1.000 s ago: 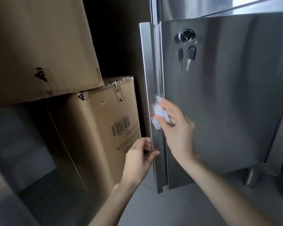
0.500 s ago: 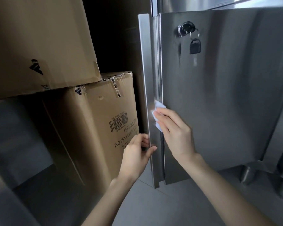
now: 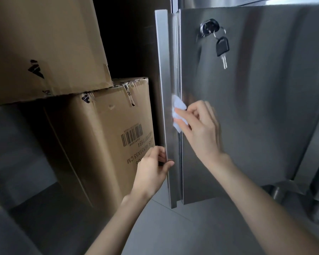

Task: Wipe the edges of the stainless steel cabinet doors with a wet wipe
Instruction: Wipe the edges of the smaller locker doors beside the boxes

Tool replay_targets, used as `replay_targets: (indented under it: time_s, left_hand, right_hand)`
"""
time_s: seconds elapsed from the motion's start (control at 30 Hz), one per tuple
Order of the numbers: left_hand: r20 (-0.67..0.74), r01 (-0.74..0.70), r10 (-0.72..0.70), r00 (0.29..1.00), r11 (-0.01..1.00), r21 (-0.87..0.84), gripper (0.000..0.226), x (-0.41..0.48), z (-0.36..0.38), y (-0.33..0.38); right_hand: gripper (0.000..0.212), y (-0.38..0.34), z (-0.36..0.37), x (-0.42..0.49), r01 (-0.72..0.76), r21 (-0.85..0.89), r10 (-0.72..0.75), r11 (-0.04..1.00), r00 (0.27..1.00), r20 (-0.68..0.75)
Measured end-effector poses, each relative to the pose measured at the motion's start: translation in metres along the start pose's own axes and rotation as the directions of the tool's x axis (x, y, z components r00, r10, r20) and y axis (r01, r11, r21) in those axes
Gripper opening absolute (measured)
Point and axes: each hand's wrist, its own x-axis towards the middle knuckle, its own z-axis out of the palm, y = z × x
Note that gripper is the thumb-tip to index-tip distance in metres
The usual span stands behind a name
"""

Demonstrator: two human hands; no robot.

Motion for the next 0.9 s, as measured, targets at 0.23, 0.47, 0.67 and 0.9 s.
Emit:
replay_targets:
  time_s: [0.23,0.47,0.67,0.9]
  left_hand:
    - [-0.011,-0.005,0.005,1.000,1.000,0.004,0.027,-0.001,-0.001,0.003]
    - [0.009,-0.014,0.014,1.000,1.000,0.008,0.027,-0.006,-0.003,0.006]
    - [0.001,-0.021,0.021,1.000,1.000,-0.005,0.023,-0.009,-0.004,0.007]
    - [-0.010,-0.016,0.017,1.000,1.000,0.019,0.023,-0.006,-0.003,0.006]
  right_hand:
    - [0.007,-0.001,-0.002,0.028,0.054,-0.171,-0.066,0.984,0.995,-0.068]
    - [0.008,0.004,-0.007,0.014,0.305,-0.102,-0.313,0.947,0.946,-0.083]
    - [0.018,0.004,-0.004,0.041,0.243,-0.006,-0.241,0.970,0.960,-0.141]
    - [0.018,-0.001,-0.001,0.019,0.226,-0.069,-0.231,0.972,0.970,-0.081]
